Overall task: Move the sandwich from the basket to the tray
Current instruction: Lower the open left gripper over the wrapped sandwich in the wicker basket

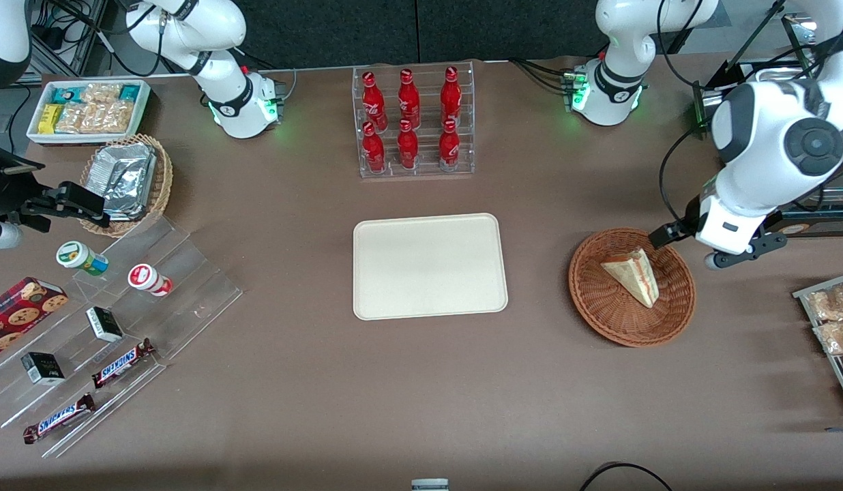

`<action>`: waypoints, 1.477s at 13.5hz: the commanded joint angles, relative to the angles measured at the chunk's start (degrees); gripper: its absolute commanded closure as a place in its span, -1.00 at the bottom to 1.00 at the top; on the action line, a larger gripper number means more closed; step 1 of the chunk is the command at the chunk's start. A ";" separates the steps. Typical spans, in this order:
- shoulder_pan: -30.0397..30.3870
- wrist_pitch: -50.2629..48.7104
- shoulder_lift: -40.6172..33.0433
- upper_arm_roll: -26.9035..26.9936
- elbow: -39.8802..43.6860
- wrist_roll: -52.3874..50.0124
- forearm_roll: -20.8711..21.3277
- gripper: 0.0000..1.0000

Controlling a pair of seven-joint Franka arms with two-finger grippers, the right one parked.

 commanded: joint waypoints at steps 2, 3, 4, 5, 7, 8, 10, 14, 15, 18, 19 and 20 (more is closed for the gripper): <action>-0.19 7.74 2.08 -0.39 -2.50 -8.67 1.76 -1.00; -0.19 10.90 3.05 -0.39 -3.12 -11.47 1.76 -1.00; -0.36 13.02 4.27 -0.39 -3.39 -13.68 1.76 -1.00; -0.97 13.39 5.33 -0.39 -3.39 -15.00 1.85 -1.00; -1.16 13.39 6.74 -0.39 -3.74 -15.80 1.85 -1.00; -1.16 13.48 7.62 -0.39 -3.74 -17.03 1.85 -1.00; -1.77 13.40 8.68 -0.39 -4.27 -17.48 1.85 -1.00; -1.86 13.48 10.61 -0.39 -5.24 -17.65 4.30 -1.00; -1.86 13.92 11.57 -0.30 -5.15 -17.65 4.66 -1.00; -1.77 15.59 12.81 -0.30 -5.59 -17.65 4.66 -1.00; -1.77 15.59 12.90 -0.30 -5.59 -17.74 4.66 -0.93; -1.69 15.59 12.81 -0.22 -5.50 -18.00 4.58 -0.62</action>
